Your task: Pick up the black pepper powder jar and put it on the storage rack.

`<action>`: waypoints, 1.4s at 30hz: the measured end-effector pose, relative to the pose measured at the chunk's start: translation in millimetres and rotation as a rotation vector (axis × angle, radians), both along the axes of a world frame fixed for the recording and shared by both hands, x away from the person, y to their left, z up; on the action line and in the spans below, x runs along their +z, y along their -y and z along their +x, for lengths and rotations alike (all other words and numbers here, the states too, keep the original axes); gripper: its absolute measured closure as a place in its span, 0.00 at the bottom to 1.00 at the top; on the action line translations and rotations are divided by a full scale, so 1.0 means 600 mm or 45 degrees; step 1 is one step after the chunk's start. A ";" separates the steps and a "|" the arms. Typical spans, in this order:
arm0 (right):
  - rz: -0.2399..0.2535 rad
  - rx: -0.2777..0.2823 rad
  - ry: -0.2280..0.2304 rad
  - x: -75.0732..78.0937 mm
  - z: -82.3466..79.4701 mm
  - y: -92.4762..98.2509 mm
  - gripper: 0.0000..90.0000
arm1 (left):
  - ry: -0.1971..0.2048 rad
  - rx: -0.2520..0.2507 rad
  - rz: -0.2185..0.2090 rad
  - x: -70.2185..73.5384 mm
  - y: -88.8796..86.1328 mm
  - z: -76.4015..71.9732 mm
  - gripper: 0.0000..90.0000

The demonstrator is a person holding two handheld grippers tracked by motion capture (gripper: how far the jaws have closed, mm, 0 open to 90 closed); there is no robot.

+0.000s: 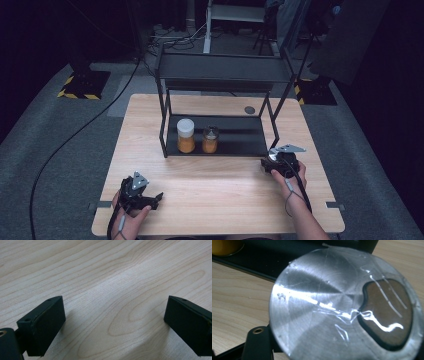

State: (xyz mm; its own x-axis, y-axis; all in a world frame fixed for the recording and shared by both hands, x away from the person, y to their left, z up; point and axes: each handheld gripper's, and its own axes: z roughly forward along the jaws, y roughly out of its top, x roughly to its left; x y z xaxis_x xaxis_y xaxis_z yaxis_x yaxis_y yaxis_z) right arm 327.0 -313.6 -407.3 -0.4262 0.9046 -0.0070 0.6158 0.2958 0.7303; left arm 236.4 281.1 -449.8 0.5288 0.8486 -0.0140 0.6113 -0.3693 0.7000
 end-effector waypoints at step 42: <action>-0.015 0.174 0.025 0.148 -0.006 -0.045 0.35 | -0.001 -0.027 0.005 0.001 -0.002 0.001 0.04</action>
